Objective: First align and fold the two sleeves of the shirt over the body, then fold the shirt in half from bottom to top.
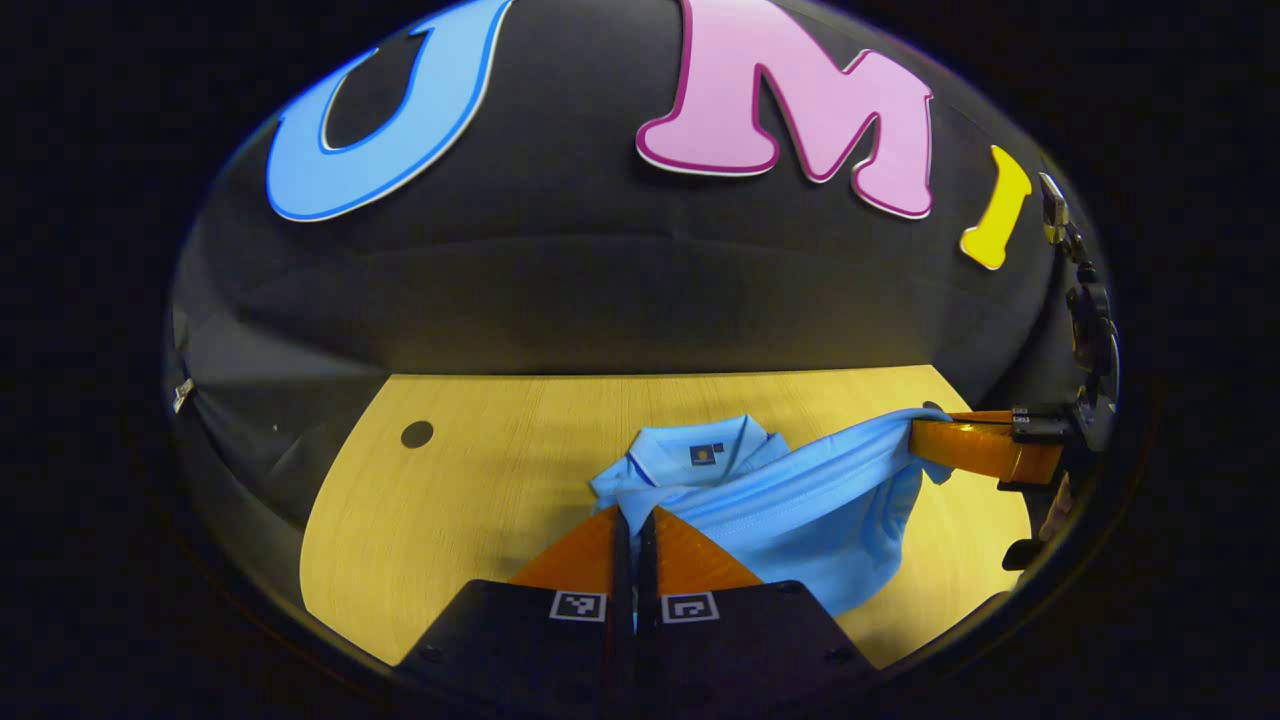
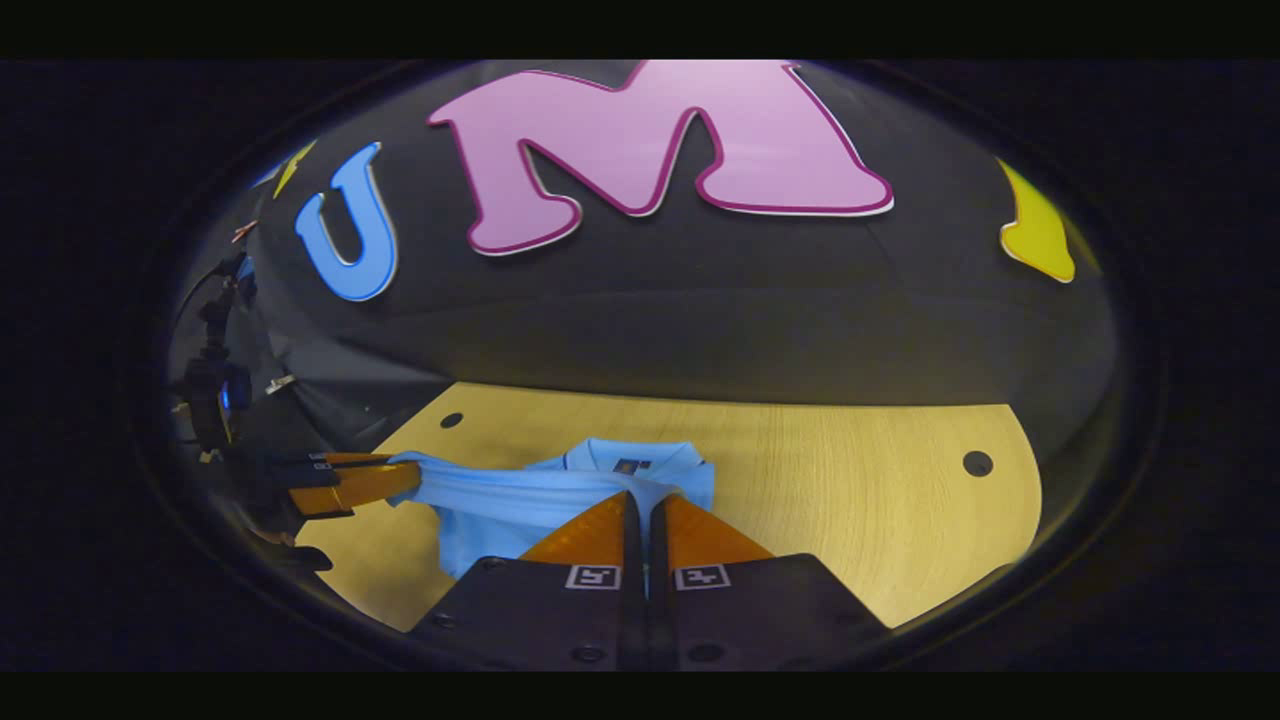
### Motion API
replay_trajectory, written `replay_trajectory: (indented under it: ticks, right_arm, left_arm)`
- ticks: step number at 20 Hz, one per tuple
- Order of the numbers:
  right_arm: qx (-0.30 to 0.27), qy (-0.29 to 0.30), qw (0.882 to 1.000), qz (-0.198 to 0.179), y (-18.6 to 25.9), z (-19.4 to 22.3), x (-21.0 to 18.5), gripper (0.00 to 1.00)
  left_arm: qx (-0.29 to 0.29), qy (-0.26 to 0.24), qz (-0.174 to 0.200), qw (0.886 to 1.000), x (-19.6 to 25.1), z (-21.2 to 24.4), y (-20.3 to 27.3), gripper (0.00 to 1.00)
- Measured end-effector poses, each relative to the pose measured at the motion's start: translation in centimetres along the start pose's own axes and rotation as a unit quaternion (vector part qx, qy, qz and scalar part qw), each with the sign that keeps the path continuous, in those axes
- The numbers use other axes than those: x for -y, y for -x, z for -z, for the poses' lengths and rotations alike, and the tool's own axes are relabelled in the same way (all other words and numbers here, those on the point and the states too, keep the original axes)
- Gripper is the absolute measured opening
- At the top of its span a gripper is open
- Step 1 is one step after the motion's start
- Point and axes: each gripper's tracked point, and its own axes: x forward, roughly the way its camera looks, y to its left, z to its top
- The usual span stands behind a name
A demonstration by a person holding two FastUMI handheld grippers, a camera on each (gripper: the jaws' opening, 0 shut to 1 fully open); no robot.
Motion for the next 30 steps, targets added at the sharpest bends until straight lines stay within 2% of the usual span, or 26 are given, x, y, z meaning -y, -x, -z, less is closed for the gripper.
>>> replay_trajectory:
  ticks: [1, 2, 5, 7, 10, 15, 16, 17, 18, 19, 22, 23, 25, 26, 30]
  right_arm:
    - [0.001, -0.005, 1.000, 0.001, -1.4, -0.3, 0.4, 0.00]
    - [0.002, -0.006, 1.000, 0.003, -2.7, -0.4, 0.8, 0.00]
    - [0.008, -0.002, 1.000, 0.012, -6.5, -0.6, 2.2, 0.10]
    - [0.007, 0.001, 1.000, 0.019, -8.7, -0.5, 2.9, 0.00]
    - [0.010, -0.014, 0.999, 0.029, -11.7, -0.1, 4.0, 0.00]
    - [0.006, -0.027, 0.999, 0.042, -15.0, 2.0, 5.5, 0.00]
    - [0.005, -0.024, 0.999, 0.045, -15.4, 2.3, 5.7, 0.05]
    - [0.005, -0.021, 0.999, 0.046, -15.6, 2.5, 5.9, 0.05]
    - [0.003, -0.016, 0.999, 0.048, -15.6, 2.6, 6.2, 0.12]
    - [0.001, -0.010, 0.998, 0.055, -15.4, 2.5, 6.6, 0.10]
    - [0.025, -0.004, 0.998, 0.050, -13.3, 1.5, 6.6, 0.43]
    - [0.040, -0.001, 0.998, 0.050, -11.8, 0.7, 6.4, 0.61]
    - [0.064, 0.014, 0.996, 0.061, -8.5, -0.3, 6.4, 0.82]
    - [0.073, 0.022, 0.995, 0.071, -7.0, -0.7, 6.3, 0.98]
    - [0.106, 0.030, 0.988, 0.109, 1.5, -2.0, 5.4, 0.98]
  left_arm:
    - [-0.001, 0.002, 0.000, 1.000, -0.3, -0.3, -1.5, 0.06]
    - [-0.002, 0.002, -0.001, 1.000, -0.5, -0.6, -3.0, 0.06]
    - [0.001, -0.001, 0.000, 1.000, -1.0, -1.3, -7.2, 0.06]
    - [-0.002, 0.003, 0.002, 1.000, -1.2, -1.3, -9.7, 0.06]
    - [-0.002, 0.004, 0.002, 1.000, -1.8, -1.2, -13.3, 0.06]
    - [0.011, -0.003, -0.010, 1.000, -2.2, -0.9, -16.7, 0.06]
    - [0.015, 0.000, -0.017, 1.000, -2.1, -0.9, -17.1, 0.09]
    - [0.020, 0.003, -0.028, 0.999, -2.2, -1.0, -17.2, 0.12]
    - [0.023, 0.002, -0.045, 0.999, -2.5, -0.9, -16.8, 0.20]
    - [0.023, 0.001, -0.055, 0.998, -2.6, -0.9, -16.5, 0.38]
    - [0.059, 0.025, -0.069, 0.996, -3.0, -2.3, -13.8, 0.90]
    - [0.078, 0.039, -0.071, 0.994, -3.3, -2.8, -12.2, 0.91]
    - [0.115, 0.059, -0.072, 0.989, -3.7, -3.8, -8.1, 0.99]
    - [0.131, 0.064, -0.076, 0.986, -3.8, -4.2, -5.7, 0.98]
    - [0.180, 0.063, -0.088, 0.978, -3.8, -4.3, 4.2, 0.98]
